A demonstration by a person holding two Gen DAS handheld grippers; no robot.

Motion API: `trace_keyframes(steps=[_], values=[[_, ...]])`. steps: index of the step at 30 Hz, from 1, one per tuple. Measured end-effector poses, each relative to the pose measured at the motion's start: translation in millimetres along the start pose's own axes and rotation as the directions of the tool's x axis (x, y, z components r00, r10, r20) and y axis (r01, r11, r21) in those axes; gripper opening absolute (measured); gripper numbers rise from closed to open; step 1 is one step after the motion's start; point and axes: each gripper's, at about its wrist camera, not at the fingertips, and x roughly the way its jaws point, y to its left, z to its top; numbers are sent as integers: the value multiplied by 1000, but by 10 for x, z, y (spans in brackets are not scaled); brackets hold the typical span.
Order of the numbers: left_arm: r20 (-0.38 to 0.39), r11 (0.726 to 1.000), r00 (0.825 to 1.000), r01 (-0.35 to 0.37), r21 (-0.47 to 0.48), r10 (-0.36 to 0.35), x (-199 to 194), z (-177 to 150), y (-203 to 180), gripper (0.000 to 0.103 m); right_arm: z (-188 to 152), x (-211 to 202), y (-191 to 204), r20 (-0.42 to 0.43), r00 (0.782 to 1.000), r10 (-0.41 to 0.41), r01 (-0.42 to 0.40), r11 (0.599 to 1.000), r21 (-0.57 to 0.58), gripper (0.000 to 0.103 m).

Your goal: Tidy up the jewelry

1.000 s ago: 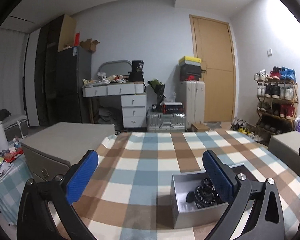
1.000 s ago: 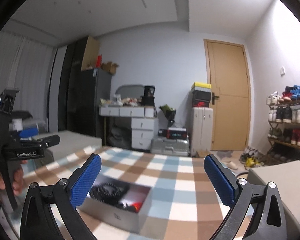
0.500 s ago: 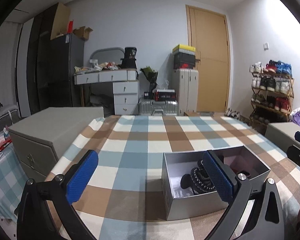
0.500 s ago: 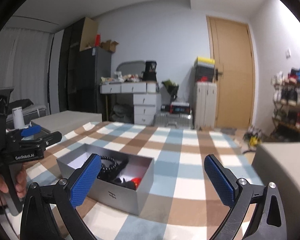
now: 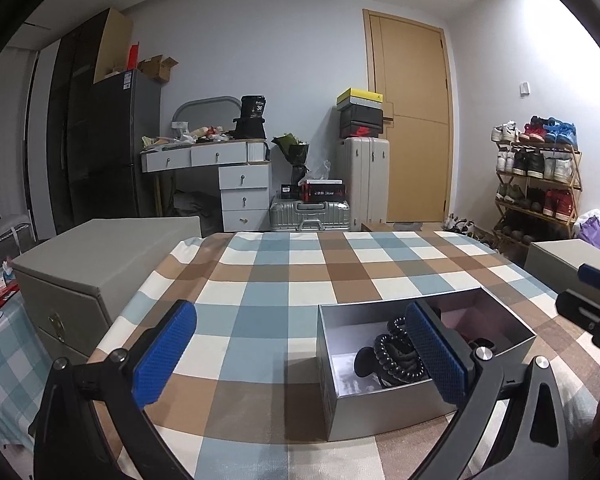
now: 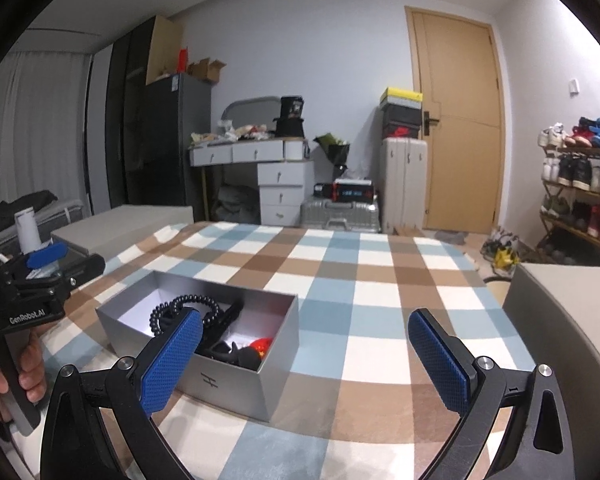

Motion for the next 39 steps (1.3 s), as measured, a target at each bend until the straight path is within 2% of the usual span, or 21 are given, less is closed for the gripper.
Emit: trace_keyframes(steps=[10,14,39], values=[[1,1000,1000,-1,-5,1,14,1,12,102,9,-18,20,18,1000,3,-3,1000,-4,103],[1,1000,1000,-26,-15,26,16,-3,29,102,10,-18,18,21,1000,6,-5,1000,-5,103],[0,1000,1000,-26,-13,26,19,-6,33,102,3,-8,5,22,1000,7,-7,1000,-3,103]])
